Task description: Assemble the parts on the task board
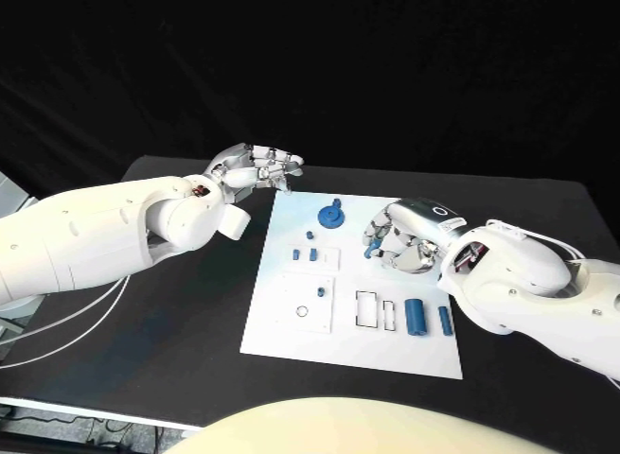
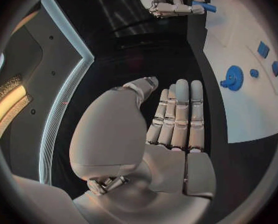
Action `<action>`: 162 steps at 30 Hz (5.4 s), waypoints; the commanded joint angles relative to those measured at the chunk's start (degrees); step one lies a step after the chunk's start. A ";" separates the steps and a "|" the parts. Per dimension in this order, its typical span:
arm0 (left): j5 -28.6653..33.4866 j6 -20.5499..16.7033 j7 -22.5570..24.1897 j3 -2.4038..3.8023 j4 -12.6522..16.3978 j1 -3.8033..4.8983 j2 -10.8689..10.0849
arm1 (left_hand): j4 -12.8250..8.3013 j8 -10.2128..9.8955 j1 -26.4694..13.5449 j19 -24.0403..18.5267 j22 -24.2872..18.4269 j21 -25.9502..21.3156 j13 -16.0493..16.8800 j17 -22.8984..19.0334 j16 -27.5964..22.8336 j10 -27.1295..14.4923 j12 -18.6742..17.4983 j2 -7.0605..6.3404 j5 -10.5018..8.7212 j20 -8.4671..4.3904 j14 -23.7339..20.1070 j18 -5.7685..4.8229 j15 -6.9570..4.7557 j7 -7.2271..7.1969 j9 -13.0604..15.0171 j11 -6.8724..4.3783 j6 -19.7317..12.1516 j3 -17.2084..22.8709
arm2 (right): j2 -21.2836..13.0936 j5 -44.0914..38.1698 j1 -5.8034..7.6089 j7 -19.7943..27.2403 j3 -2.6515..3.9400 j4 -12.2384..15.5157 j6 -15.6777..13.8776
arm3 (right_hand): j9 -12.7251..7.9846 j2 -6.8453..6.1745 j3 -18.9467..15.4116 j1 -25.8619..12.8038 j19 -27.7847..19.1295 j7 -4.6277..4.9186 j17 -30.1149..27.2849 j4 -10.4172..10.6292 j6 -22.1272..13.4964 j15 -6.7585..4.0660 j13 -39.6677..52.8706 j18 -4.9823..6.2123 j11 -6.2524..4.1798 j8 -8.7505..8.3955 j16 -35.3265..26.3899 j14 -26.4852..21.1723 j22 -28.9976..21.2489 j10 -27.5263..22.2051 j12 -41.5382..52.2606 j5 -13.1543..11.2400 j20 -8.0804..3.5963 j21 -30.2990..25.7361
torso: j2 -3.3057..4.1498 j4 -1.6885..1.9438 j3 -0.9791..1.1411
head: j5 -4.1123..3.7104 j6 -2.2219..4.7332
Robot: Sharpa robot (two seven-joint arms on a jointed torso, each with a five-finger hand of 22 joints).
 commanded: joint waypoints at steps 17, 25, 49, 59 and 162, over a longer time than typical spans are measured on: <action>0.59 0.85 0.53 0.02 0.32 -0.03 0.88 | 0.31 0.12 0.13 0.49 -0.11 -0.27 -0.05 -0.03 -0.35 -0.42 0.43 0.49 0.16 -0.06 -0.01 0.68 0.43 0.10 -0.08 -0.15 -0.38 -0.05 | 10.78 1.36 -5.76 4.35 -1.09 -1.04 -0.28 | 0.15 0.04 1.03 -0.50 3.31 0.12 -0.19 -1.61 0.01 -0.36 2.34 -0.84 -3.49 0.06 -0.02 2.91 11.37 3.98 -0.66 0.15 -0.32 -0.24 | 0.17 0.07 0.00 | 1.74 -0.72; 0.60 0.94 0.53 0.02 0.35 -0.03 0.94 | 0.31 0.12 0.13 0.49 -0.11 -0.27 -0.05 -0.03 -0.35 -0.42 0.43 0.49 0.16 -0.06 -0.01 0.68 0.43 0.10 -0.08 -0.15 -0.38 -0.05 | 12.46 -0.28 -7.40 3.92 -1.57 -3.34 0.81 | 0.17 0.01 1.07 -0.60 3.28 0.15 -0.24 -1.74 -0.03 -0.34 2.37 -0.82 -3.46 0.04 -0.05 2.90 11.34 3.98 -0.74 0.14 -0.30 -0.36 | 0.19 0.01 0.06 | 2.16 -1.02; 0.61 1.24 0.26 0.02 0.40 -0.03 0.71 | 0.34 0.16 0.16 0.55 -0.17 -0.37 -0.05 -0.02 -0.36 -0.47 0.53 0.45 0.14 -0.05 -0.02 0.69 0.43 0.11 -0.10 -0.15 -0.41 -0.12 | 14.18 -6.08 -9.05 1.05 -1.88 -5.67 3.19 | 0.22 -0.09 1.18 -0.85 3.26 0.20 -0.36 -2.09 -0.09 -0.27 2.46 -0.81 -3.41 0.01 -0.10 2.87 11.35 4.01 -0.93 0.13 -0.28 -0.41 | 0.18 -0.03 0.10 | 2.43 -1.50; 0.61 1.29 0.17 0.01 0.41 -0.03 0.61 | 0.34 0.16 0.16 0.55 -0.17 -0.37 -0.05 -0.02 -0.36 -0.47 0.53 0.45 0.14 -0.05 -0.02 0.69 0.43 0.11 -0.10 -0.15 -0.41 -0.12 | 14.51 -8.32 -9.08 0.34 -1.97 -5.41 4.34 | 0.26 -0.18 1.21 -1.29 3.22 0.20 -0.36 -2.25 -0.16 -0.19 2.52 -0.78 -3.35 -0.03 -0.11 2.87 11.33 3.99 -1.13 0.12 -0.28 -0.52 | 0.18 -0.01 0.07 | 2.35 -1.45; 1.30 1.89 -0.11 -0.80 1.14 -0.39 -0.83 | 0.64 0.30 0.08 0.71 -0.36 -0.72 -0.06 0.00 -0.38 -0.67 0.81 0.42 0.15 -0.02 -0.06 0.69 0.46 0.11 -0.16 -0.13 -0.51 -0.35 | -11.33 13.09 -9.13 -19.07 -1.44 4.97 5.34 | 7.29 4.28 -38.62 -17.05 5.97 -1.57 14.38 10.78 -7.98 -1.72 85.98 -2.92 -5.31 11.20 6.82 5.71 15.07 19.85 80.17 0.38 -1.18 11.04 | -0.96 -1.69 0.17 | -5.57 -0.49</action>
